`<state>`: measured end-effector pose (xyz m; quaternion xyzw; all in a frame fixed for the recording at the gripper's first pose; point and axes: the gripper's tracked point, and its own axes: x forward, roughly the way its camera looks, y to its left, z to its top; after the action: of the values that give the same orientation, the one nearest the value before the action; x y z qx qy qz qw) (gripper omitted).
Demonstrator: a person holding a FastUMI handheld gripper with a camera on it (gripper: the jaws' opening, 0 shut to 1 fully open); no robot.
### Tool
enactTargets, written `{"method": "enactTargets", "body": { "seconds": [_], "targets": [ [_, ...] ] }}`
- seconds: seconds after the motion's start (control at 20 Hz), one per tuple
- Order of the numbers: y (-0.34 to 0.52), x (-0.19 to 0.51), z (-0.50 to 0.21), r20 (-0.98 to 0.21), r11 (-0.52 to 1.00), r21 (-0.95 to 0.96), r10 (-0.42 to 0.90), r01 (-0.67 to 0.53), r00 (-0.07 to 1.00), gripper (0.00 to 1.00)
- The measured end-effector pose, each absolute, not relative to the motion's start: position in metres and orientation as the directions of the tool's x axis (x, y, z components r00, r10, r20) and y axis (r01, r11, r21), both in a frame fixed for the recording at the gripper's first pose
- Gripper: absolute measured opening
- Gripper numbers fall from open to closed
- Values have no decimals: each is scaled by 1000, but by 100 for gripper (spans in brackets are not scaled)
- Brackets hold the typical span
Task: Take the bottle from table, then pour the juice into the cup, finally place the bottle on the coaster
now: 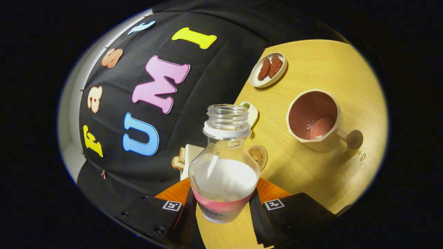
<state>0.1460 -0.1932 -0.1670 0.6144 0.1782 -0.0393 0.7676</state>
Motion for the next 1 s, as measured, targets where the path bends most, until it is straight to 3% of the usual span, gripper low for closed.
{"method": "enactTargets", "body": {
  "seconds": [0.65, 1.0],
  "targets": [
    [-225, 159, -185, -390, -159, 900, 115, 405, 913, 71],
    [-226, 166, -186, -403, -267, 866, 126, 422, 906, 71]
  ]
}}
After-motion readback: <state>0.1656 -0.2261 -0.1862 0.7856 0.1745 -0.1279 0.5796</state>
